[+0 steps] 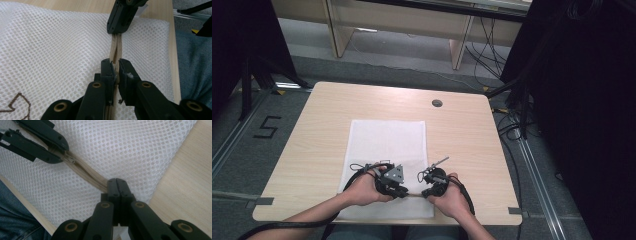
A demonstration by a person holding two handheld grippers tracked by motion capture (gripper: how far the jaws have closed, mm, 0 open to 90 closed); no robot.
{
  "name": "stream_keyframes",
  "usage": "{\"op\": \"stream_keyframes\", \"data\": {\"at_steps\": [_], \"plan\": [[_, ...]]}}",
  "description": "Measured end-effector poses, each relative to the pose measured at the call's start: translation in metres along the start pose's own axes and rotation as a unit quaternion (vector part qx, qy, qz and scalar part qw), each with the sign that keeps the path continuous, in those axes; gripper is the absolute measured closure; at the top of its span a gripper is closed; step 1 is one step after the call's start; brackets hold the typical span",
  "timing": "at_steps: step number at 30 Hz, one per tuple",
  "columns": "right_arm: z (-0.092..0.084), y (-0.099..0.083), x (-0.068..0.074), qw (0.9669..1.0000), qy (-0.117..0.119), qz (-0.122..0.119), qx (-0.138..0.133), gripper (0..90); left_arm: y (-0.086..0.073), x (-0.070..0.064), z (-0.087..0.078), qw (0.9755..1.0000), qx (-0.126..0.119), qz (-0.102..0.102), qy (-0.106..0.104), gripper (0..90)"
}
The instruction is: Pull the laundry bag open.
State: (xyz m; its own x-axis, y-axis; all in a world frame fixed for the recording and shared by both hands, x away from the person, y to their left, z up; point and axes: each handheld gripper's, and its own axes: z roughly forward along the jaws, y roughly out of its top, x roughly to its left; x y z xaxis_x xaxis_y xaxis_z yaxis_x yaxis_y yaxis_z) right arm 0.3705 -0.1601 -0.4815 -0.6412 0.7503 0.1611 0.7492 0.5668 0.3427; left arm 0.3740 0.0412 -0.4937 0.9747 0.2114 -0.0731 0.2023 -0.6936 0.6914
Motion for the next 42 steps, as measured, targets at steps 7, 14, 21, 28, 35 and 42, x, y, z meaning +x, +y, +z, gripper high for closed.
{"op": "stream_keyframes", "data": {"at_steps": [7, 14, 21, 28, 35, 42], "plan": [[0.000, 0.002, 0.008, 0.9997, -0.020, -0.008, 0.009, 90.0, -0.002, -0.002, -0.004, 1.0000, 0.005, -0.003, -0.004, 82.1], [0.000, 0.000, 0.004, 0.9998, -0.016, -0.011, 0.003, 90.0, -0.008, 0.002, -0.013, 0.9999, -0.001, -0.012, -0.009, 82.0], [0.000, -0.001, 0.004, 0.9998, -0.016, -0.012, -0.001, 90.0, -0.006, -0.001, -0.018, 1.0000, -0.004, -0.001, -0.008, 82.1], [0.000, -0.001, 0.006, 0.9997, -0.020, -0.013, 0.000, 90.0, -0.003, -0.003, -0.018, 0.9998, 0.010, 0.015, -0.004, 82.1], [0.001, 0.000, 0.006, 0.9996, -0.023, -0.014, 0.002, 90.0, -0.006, 0.000, -0.020, 0.9999, 0.007, 0.014, -0.007, 82.1], [-0.001, 0.000, 0.008, 0.9996, -0.028, 0.000, 0.010, 90.0, -0.007, -0.001, -0.026, 1.0000, -0.002, 0.007, -0.007, 82.1]]}}
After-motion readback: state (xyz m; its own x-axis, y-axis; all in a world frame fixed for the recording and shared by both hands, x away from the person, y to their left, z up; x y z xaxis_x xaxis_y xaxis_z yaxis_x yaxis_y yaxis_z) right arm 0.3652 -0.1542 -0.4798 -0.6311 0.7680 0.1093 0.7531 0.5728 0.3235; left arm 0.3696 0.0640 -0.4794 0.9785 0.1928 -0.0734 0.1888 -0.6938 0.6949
